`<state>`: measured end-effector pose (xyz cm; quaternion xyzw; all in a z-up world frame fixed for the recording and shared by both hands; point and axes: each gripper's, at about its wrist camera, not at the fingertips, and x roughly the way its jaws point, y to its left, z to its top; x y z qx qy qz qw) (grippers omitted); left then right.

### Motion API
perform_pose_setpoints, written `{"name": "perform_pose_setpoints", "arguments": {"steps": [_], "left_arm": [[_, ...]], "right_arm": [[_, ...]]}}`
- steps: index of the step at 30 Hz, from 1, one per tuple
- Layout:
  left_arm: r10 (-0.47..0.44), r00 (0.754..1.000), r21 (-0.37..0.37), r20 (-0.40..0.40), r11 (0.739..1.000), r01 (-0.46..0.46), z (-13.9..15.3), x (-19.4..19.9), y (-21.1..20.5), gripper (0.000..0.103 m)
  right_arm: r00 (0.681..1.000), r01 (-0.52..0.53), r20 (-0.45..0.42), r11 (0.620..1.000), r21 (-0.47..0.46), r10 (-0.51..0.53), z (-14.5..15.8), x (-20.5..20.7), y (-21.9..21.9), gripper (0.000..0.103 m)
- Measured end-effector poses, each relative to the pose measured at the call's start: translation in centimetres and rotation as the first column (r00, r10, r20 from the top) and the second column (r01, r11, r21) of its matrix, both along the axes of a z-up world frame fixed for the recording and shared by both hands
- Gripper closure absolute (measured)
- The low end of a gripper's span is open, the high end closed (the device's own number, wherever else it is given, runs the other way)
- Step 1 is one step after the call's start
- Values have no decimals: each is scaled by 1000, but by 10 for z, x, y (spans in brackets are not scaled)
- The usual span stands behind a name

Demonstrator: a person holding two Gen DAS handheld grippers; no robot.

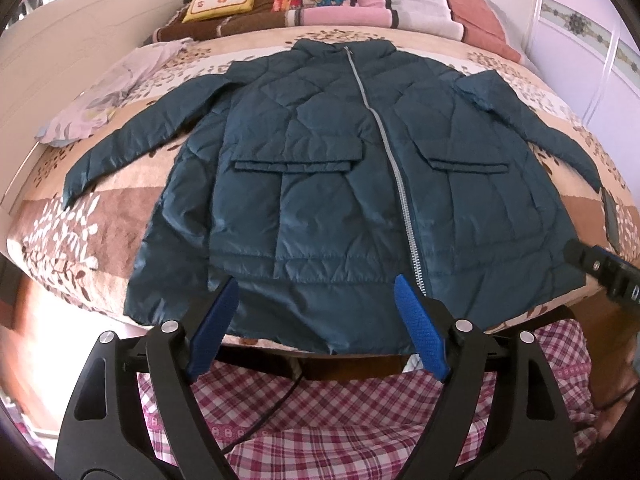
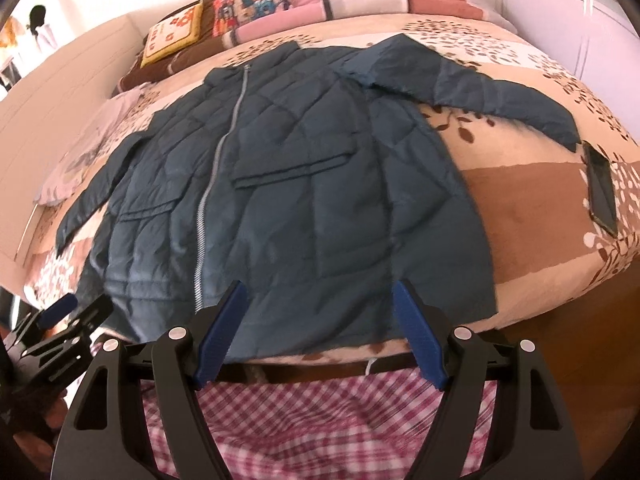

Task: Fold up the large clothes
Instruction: 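Grasp the jacket sleeve cuff with the right tool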

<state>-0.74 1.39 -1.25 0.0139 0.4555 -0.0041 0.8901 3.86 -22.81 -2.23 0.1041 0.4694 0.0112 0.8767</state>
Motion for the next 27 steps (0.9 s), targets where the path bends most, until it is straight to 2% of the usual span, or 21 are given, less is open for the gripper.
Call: {"name": "perform_pose_setpoints", "arguments": {"steps": [9,13,17,19,22,27], "left_arm": [[-17,1000,27,0,999,17,1,37,-14,23],[-16,1000,44,11,999,16,9,68,-29,23],[-20,999,62,28,998,19,14,96,-40,23],[-26,999,66,32,998,24,15,108,-44,23],[-34,999,73,32,997,32,14,122,-51,23],[-51,999,67,10,996,50,5,138,-62,23]], "right_arm": [[989,136,53,990,43,-138,0,34,-62,32],[967,242,49,964,111,-249,-4,59,-104,37],[940,330,30,927,179,-340,-9,91,-155,42],[927,362,20,907,216,-375,-14,102,-177,47],[906,406,-4,866,293,-423,-21,122,-222,57],[861,489,-71,780,391,-504,-44,155,-269,62]]}}
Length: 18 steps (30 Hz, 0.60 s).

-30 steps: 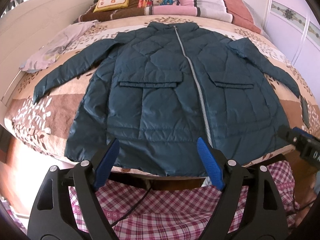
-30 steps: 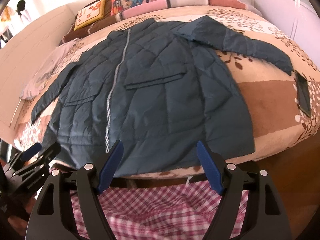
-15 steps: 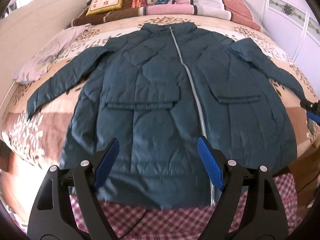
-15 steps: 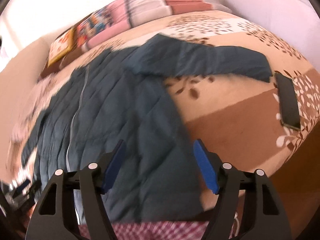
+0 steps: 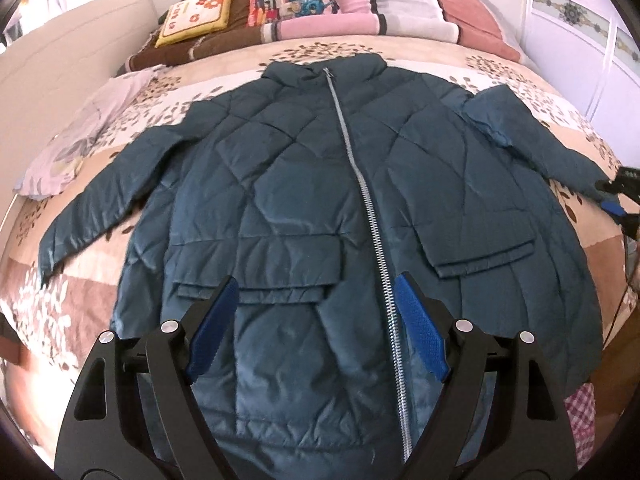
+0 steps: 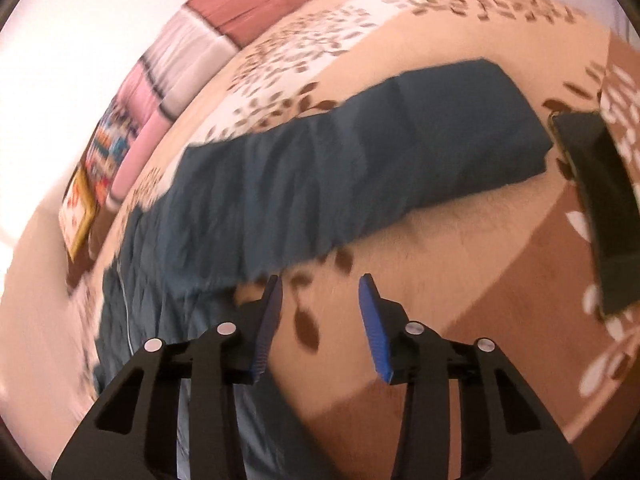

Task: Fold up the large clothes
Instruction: 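Grasp the jacket sleeve cuff with the right tool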

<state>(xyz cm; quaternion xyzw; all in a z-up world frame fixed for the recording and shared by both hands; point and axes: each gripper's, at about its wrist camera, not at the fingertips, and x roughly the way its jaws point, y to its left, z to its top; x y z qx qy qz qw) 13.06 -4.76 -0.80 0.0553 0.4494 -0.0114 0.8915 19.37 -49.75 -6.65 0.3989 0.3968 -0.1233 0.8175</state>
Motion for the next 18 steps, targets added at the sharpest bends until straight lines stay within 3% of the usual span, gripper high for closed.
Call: {"name": "perform_pose_setpoints", "arguments": {"steps": [6,11,14,18], "left_arm": [[-26,999,-4,-26,1000,26,-10,7,-6,23],[-19,999,-15,-31,1000,18,-11,9,-4,23],[-9,1000,-27,-23,1000,8,-10,7,3,23],[8,1000,-54,-19,999,-9,-11,4,17,23]], "right_arm": [[988,156,-24,981,117,-154,-28,13,-43,65],[979,205,-17,974,97,-204,-34,16,-57,91],[981,190,42,982,22,-191,-10,15,-57,96],[982,91,181,971,-220,-51,67,18,-20,97]]}}
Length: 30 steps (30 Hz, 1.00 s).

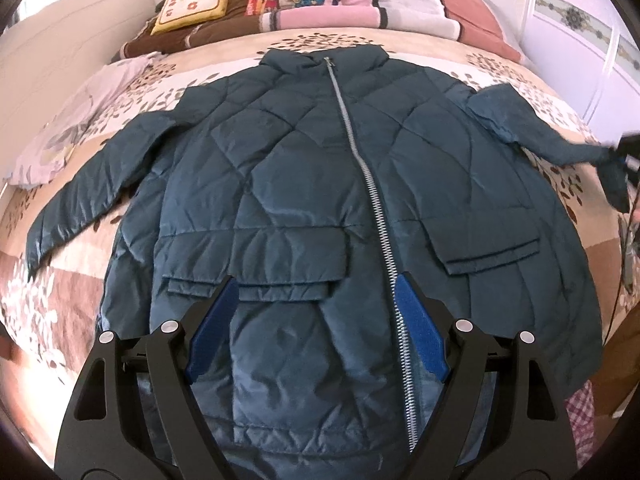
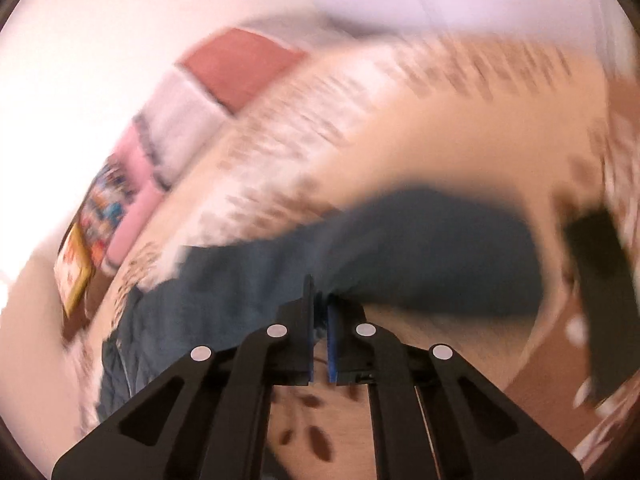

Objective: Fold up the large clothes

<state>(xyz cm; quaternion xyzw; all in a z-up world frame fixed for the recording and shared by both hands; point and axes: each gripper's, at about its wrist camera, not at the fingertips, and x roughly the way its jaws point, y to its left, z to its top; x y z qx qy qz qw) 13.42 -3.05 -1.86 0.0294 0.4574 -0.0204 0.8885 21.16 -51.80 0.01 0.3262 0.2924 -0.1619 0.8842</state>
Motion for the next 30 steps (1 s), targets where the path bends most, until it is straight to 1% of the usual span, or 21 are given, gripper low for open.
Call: {"name": "perform_pose_setpoints", "arguments": {"steps": [2,3,4,6,8,10,12,14,17,18,19,20,21,22,24,25,26,27,28,29,30], "left_arm": [[9,1000,-19,3,1000,-9,0,-1,7,23],[15,1000,-33,7,999,-15,1,-2,12,23],[20,1000,-44,11,999,-19,1,-4,17,23],[29,999,-67,22,997,-28,3,-7,27,23],[41,999,-87,30,995,-38,4,-9,37,23],[59,998,-110,38,992,-55,5,-11,50,23],[81,996,-129,39,989,-76,4,-13,63,23],[106,994,-144,35,985,-99,2,-15,78,23],[142,990,-161,22,978,-137,-4,-14,98,23],[157,988,-166,14,974,-152,-6,-14,105,23],[164,986,-169,11,973,-160,-8,-14,110,23],[175,984,-174,6,970,-172,-10,-13,116,23],[181,984,-176,6,968,-177,-11,-13,119,23],[187,982,-177,6,967,-183,-12,-12,123,23],[191,982,-178,7,966,-187,-14,-10,128,23],[192,981,-178,7,966,-187,-15,-9,129,23],[192,981,-177,7,966,-188,-15,-8,130,23],[192,981,-175,7,966,-188,-15,-5,129,23],[192,981,-174,9,967,-187,-15,-4,129,23],[188,982,-172,13,968,-183,-13,-3,127,23],[181,983,-167,21,970,-175,-10,-1,124,23]], "right_arm": [[995,-79,58,989,-126,87,37,6,30,97],[983,-140,87,969,-204,161,59,10,54,97],[970,-190,102,948,-254,222,73,20,75,97],[921,-314,115,885,-344,372,97,34,127,97],[865,-418,103,819,-394,491,107,51,176,97],[806,-508,78,754,-417,586,107,67,225,97],[744,-593,33,683,-427,667,96,86,278,97],[700,-651,-14,630,-424,714,79,101,318,97],[654,-724,-116,575,-382,747,39,127,373,98],[645,-742,-155,564,-363,749,28,136,388,98],[635,-762,-215,556,-331,742,10,144,401,97],[617,-785,-270,551,-284,739,-7,150,411,97],[589,-808,-311,545,-225,746,-21,154,416,97],[573,-818,-329,549,-172,751,-32,156,416,97],[562,-820,-321,564,-97,762,-44,155,409,96],[559,-821,-310,567,-73,769,-46,154,411,92],[555,-820,-284,571,-31,781,-45,152,403,86],[545,-825,-251,565,9,800,-44,149,395,70],[542,-827,-228,562,26,809,-44,150,391,53],[549,-824,-211,566,26,809,-39,146,386,47],[558,-821,-183,571,22,809,-33,140,378,45]]}}
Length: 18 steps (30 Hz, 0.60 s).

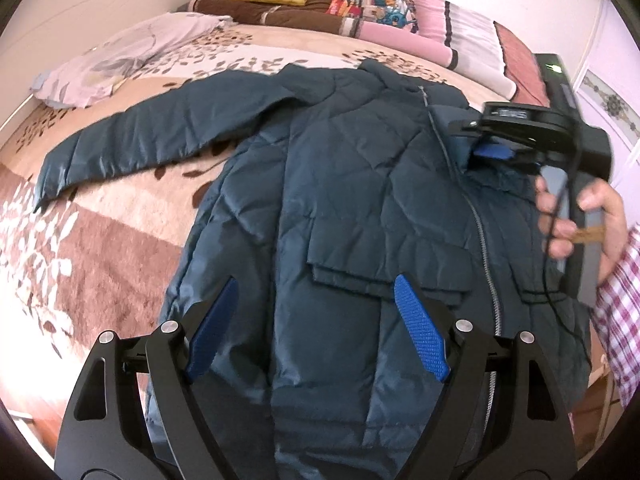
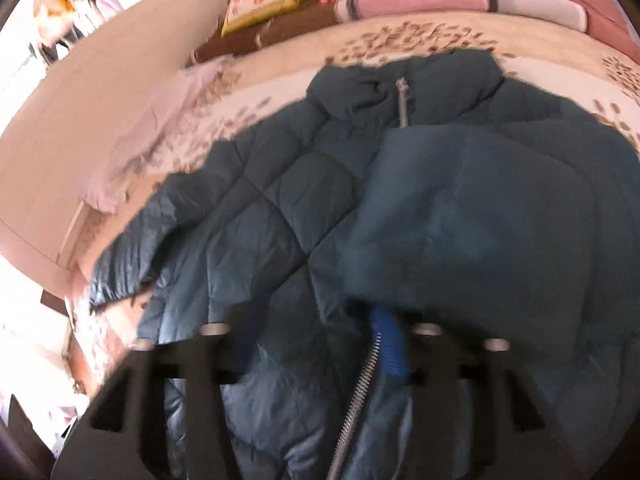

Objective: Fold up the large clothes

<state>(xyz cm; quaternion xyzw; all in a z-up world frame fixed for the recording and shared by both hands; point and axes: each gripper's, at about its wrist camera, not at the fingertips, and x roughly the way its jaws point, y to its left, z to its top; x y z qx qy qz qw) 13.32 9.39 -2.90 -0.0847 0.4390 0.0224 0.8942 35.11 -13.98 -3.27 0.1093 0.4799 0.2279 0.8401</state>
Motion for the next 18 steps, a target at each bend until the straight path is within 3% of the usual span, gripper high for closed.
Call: {"name": "perform_pose_setpoints", "arguments": {"steps": [5,7,11,13,16,17,18], "left_arm": [[-84,995,52,60,995,81,21,17,-23,23],[-147,985,82,95,987,140,33,29,-40,23],[-272,952,143,140,957,253,51,60,-81,23],[-326,935,173,137,938,302,54,79,-106,23],[-419,902,262,103,886,381,48,103,-144,23],[-455,886,297,90,861,412,45,109,-156,23],[-503,862,363,69,817,448,40,115,-173,23]], "right_arm": [[999,40,27,997,73,-42,13,-31,-32,44],[994,95,48,995,26,-96,13,-51,-47,44],[973,218,109,962,-163,-202,-3,-91,-74,44],[964,258,119,946,-195,-238,-13,-103,-86,44],[953,302,85,936,-181,-291,-31,-109,-105,44],[950,311,70,936,-167,-303,-37,-109,-109,44],[949,315,69,937,-152,-308,-40,-110,-112,44]]}}
